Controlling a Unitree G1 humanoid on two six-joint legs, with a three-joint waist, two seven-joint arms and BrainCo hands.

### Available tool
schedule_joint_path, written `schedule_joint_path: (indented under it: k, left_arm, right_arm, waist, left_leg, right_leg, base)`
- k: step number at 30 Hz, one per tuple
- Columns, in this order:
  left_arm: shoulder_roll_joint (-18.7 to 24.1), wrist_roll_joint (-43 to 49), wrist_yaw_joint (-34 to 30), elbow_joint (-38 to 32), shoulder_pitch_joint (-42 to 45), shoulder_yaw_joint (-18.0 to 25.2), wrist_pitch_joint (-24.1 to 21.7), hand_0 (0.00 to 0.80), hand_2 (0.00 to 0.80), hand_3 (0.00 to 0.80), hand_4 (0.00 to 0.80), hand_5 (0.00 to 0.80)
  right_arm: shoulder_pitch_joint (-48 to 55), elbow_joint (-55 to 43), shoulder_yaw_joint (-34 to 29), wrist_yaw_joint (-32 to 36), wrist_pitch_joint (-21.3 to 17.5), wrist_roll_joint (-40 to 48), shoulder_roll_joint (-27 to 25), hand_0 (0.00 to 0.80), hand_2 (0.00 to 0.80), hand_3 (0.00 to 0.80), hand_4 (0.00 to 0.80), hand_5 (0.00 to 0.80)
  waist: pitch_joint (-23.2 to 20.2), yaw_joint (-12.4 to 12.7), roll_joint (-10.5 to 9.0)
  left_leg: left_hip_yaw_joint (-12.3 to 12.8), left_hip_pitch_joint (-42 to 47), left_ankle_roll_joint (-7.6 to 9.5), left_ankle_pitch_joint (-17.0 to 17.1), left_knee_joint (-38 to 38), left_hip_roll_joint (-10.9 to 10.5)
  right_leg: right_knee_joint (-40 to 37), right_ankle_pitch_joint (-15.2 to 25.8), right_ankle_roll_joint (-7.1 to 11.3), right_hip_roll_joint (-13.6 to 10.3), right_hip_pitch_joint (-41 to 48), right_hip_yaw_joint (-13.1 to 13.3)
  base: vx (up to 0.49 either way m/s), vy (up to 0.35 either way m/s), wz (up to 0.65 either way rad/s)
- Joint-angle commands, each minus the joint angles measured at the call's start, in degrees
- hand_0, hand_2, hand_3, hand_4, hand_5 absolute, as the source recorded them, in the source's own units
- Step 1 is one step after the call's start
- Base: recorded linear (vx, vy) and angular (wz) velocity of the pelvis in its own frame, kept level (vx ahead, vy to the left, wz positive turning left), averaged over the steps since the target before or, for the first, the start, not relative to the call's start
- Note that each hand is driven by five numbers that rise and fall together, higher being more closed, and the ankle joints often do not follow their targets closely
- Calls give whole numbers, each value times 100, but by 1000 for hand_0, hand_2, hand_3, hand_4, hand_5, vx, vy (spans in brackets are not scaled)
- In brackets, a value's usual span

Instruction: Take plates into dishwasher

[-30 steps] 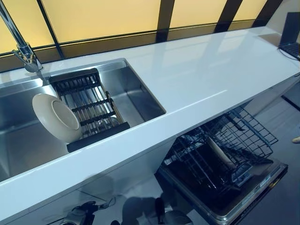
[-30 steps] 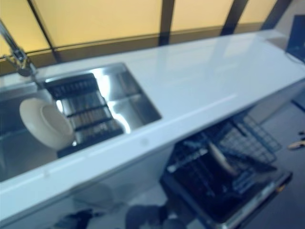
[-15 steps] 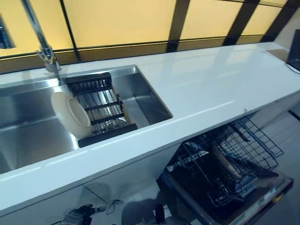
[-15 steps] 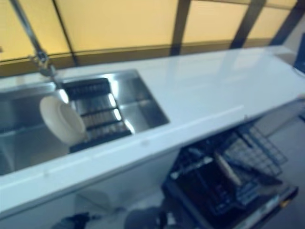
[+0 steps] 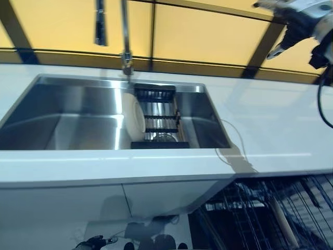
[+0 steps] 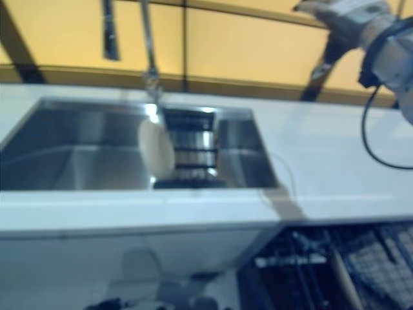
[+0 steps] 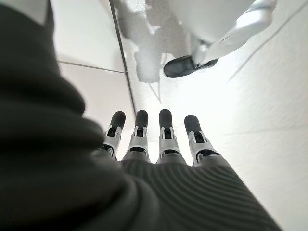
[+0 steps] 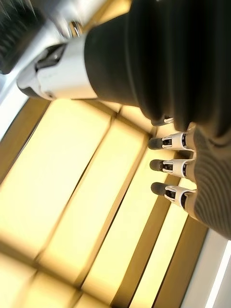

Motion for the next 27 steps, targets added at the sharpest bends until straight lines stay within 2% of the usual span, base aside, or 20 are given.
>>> schedule_joint_path:
  k: [1, 4, 7, 16, 27]
  left_arm:
    - [143, -288, 150, -138, -72, -90, -10, 0, 0, 0, 0, 0]
    - [189, -403, 147, -241, -64, -97, -40, 0, 0, 0, 0, 0]
    - [205, -506, 163, -323, -57, -101, -102, 0, 0, 0, 0, 0]
    - [309, -688, 151, -503, -76, -92, -357, 0, 0, 0, 0, 0]
    - [378, -813, 166, -625, -47, 20, -423, 0, 0, 0, 0, 0]
  right_arm:
    - [-933, 77, 441, -277, -177, -804, -208, 0, 0, 0, 0, 0]
    - [-1094, 42, 660, -372, -290, -1494, -94, 0, 0, 0, 0, 0]
    - [-1191, -29, 724, -393, -289, -1762, 30, 0, 0, 0, 0, 0]
    - [-1385, -156, 888, -686, -453, -2657, 234, 0, 0, 0, 0, 0]
    - [-1361, -247, 825, -704, -470, -2583, 334, 0, 0, 0, 0, 0]
  waist:
    - [204, 257, -170]
    - [296, 407, -202]
    - [414, 516, -226]
    - [777, 683, -284]
    - [965, 735, -343]
  left_leg:
    - [-156, 38, 147, -368, -17, -114]
    - [-293, -118, 139, -291, -17, -146]
    - [-409, -275, 129, -214, -17, -165]
    - [-581, -573, 142, -109, -17, -170]
    - [-617, -668, 157, -95, -17, -155]
  right_leg:
    - [-7, -22, 483, -74, 121, -169]
    - [-7, -29, 477, -85, 109, -320]
    - [-7, -21, 472, -92, 68, -430]
    - [-3, 42, 478, -98, -103, -553]
    - [30, 75, 499, -94, -205, -559]
  base:
    - [-13, 35, 34]
    - [-18, 18, 36]
    - [-37, 17, 30]
    - [-44, 11, 14]
    - [3, 4, 6]
